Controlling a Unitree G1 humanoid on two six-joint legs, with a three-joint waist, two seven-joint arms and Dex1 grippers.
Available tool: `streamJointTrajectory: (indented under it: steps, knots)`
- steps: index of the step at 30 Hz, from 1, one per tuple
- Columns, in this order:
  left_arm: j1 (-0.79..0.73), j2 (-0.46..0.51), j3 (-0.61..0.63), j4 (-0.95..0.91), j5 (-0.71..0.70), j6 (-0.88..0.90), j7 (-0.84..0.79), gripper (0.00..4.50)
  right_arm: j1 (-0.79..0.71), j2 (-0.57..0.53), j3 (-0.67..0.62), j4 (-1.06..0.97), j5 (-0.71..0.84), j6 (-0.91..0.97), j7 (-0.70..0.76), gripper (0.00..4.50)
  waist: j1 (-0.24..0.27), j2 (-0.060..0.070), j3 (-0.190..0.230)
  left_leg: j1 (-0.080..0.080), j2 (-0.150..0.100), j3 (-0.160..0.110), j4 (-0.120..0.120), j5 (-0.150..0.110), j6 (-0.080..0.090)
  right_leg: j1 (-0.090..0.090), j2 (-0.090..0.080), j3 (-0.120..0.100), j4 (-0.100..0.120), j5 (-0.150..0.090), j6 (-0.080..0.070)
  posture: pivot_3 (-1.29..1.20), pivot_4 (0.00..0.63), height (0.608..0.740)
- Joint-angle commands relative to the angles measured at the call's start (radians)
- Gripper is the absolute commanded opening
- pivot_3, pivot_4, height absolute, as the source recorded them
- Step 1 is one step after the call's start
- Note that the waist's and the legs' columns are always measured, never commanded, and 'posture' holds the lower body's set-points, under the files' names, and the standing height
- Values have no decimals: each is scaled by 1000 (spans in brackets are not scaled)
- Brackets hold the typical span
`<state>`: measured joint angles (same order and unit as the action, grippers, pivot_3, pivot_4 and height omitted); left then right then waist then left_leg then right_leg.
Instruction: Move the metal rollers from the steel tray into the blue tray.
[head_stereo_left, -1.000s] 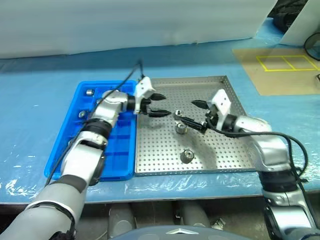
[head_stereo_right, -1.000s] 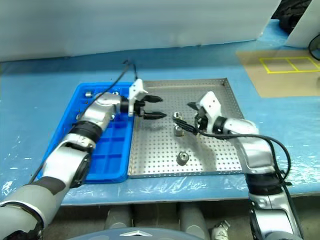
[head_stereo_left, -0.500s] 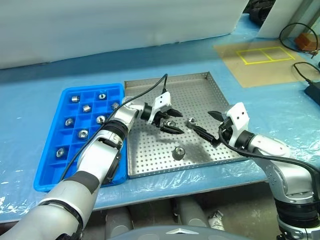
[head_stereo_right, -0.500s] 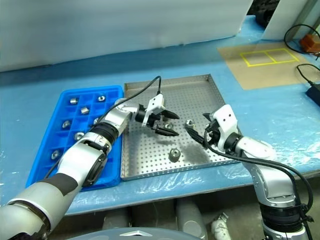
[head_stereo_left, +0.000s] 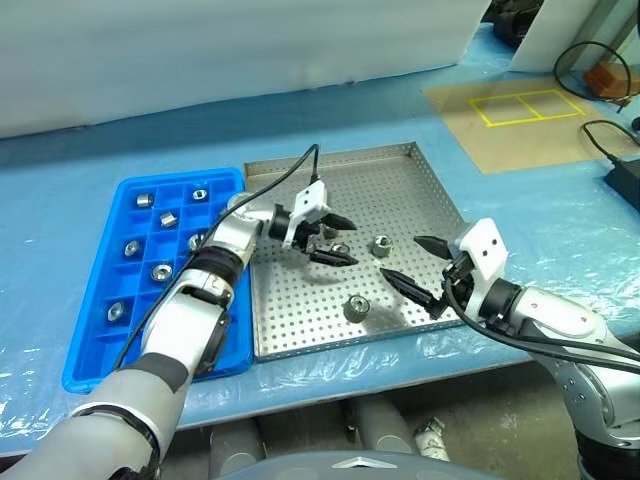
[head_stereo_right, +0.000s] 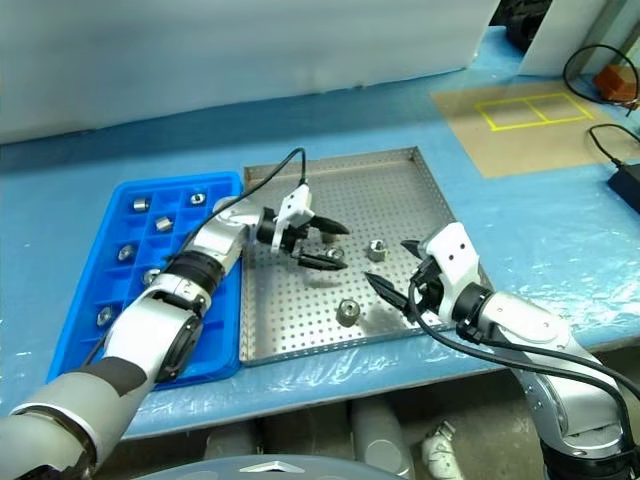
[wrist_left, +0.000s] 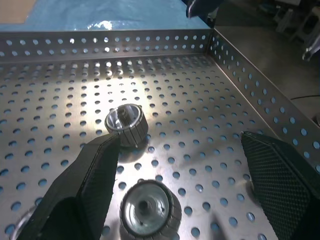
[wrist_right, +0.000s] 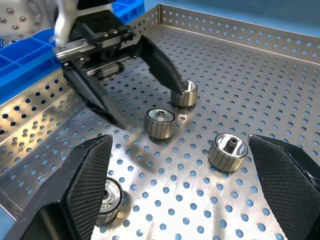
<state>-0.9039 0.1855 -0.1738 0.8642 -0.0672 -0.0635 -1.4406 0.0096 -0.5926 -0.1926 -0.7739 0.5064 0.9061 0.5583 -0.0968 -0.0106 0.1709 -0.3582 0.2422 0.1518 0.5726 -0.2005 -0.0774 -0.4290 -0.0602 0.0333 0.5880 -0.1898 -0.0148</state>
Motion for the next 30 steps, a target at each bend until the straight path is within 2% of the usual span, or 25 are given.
streamJointTrajectory:
  steps: [1, 6, 16, 23, 26, 30]
  knots:
    - [50, 27, -21, -189, -43, 76, -51, 4033, 17, -6, -16, -79, 51, 30, -22, 4500, 0, 0, 0, 2, 0, 0, 0, 0, 0, 0, 0, 0, 0, 0, 0, -641, 150, 740]
    - [142, 69, -61, -406, -75, 179, -78, 4033, 33, 18, -9, -147, 120, 72, -65, 4500, -3, 0, 0, 4, 0, 0, 0, 0, 0, 0, 0, 0, 0, 0, 0, -650, 150, 740]
    - [229, 136, -85, -621, -131, 271, -63, 4033, 180, -16, -21, -196, 200, 97, -77, 4500, -8, 1, 0, 4, 0, 1, -1, 0, -1, 1, 0, -1, -1, 0, 1, -641, 150, 740]
    - [290, 163, -130, -697, -148, 290, -72, 4033, 140, -40, 26, -160, 193, 80, -88, 4500, -30, 1, 0, 2, 0, 1, -1, 0, -1, 0, 0, -3, -1, -1, 2, -627, 150, 740]
    - [305, 144, -175, -679, -119, 246, -51, 4033, 117, -55, 16, -143, 190, 75, -84, 4500, -32, 2, -1, 0, 0, 0, 0, 0, -1, 0, 0, -3, -1, -4, 7, -627, 150, 740]
    - [307, 102, -222, -601, -67, 164, 3, 4033, 115, -66, 5, -133, 185, 66, -89, 4500, -31, 2, -1, -2, 0, 0, -1, 0, 0, 0, 0, -3, -1, -1, 2, -648, 150, 740]
